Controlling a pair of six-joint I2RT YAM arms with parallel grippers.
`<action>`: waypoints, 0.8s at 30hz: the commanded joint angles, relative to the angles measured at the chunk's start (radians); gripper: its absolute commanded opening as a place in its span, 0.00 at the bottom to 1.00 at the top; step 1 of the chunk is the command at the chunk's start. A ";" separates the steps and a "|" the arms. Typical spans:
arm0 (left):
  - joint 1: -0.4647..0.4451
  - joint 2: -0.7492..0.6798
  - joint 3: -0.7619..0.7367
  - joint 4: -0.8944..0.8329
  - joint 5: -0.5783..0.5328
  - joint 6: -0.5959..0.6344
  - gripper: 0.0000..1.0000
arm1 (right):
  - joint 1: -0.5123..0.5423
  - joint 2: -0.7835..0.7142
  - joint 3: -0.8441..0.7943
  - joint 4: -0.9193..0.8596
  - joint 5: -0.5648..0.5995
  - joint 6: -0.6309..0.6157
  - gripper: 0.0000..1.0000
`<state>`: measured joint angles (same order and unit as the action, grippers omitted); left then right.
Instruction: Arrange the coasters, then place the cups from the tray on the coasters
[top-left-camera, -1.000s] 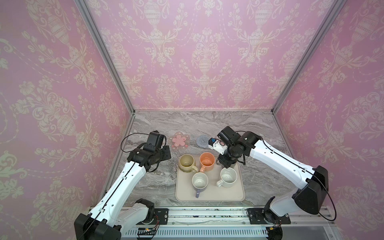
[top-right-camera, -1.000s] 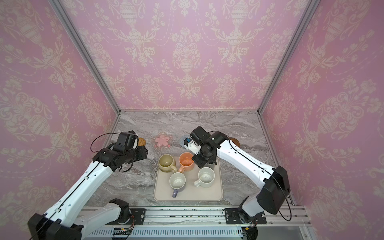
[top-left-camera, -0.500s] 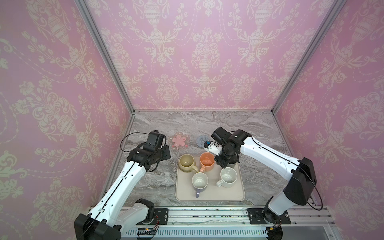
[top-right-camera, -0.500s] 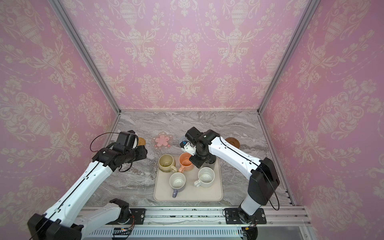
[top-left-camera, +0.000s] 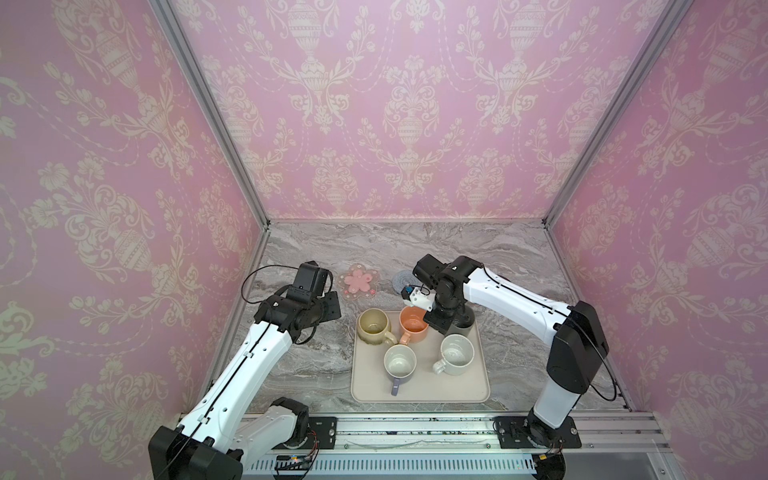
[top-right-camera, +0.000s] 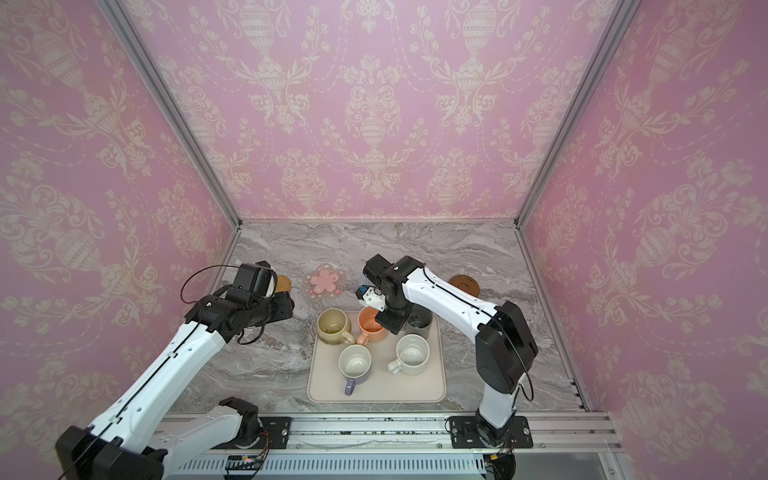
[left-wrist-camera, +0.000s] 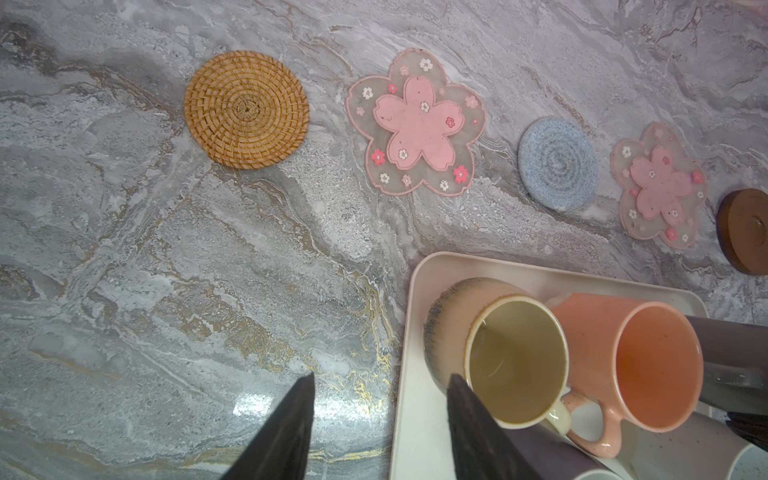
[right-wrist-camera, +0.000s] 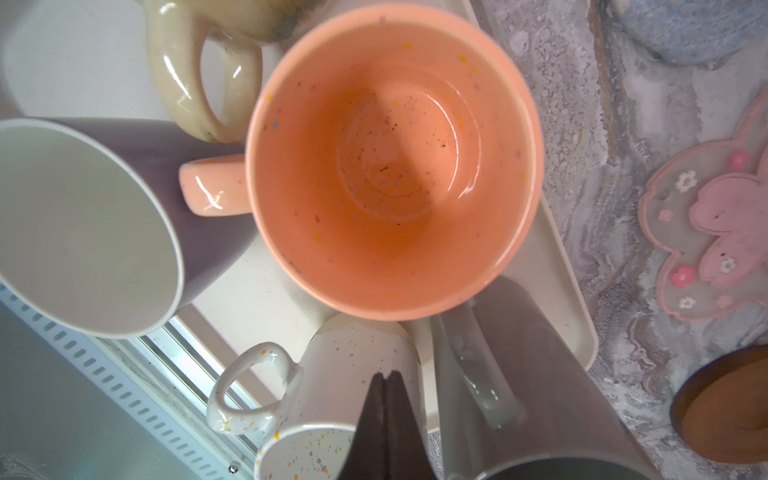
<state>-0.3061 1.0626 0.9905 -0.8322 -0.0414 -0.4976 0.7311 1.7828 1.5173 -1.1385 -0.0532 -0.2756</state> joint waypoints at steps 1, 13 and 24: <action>-0.005 0.016 0.029 -0.027 -0.034 0.033 0.54 | -0.004 0.032 0.030 -0.040 0.037 -0.028 0.00; -0.005 0.033 0.034 -0.026 -0.037 0.038 0.55 | -0.046 0.095 0.100 -0.055 0.041 -0.063 0.00; -0.004 0.025 0.033 -0.030 -0.049 0.035 0.55 | -0.095 0.090 0.095 -0.051 0.043 -0.088 0.00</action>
<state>-0.3061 1.0935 0.9928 -0.8360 -0.0601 -0.4831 0.6552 1.8721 1.6001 -1.1687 -0.0284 -0.3416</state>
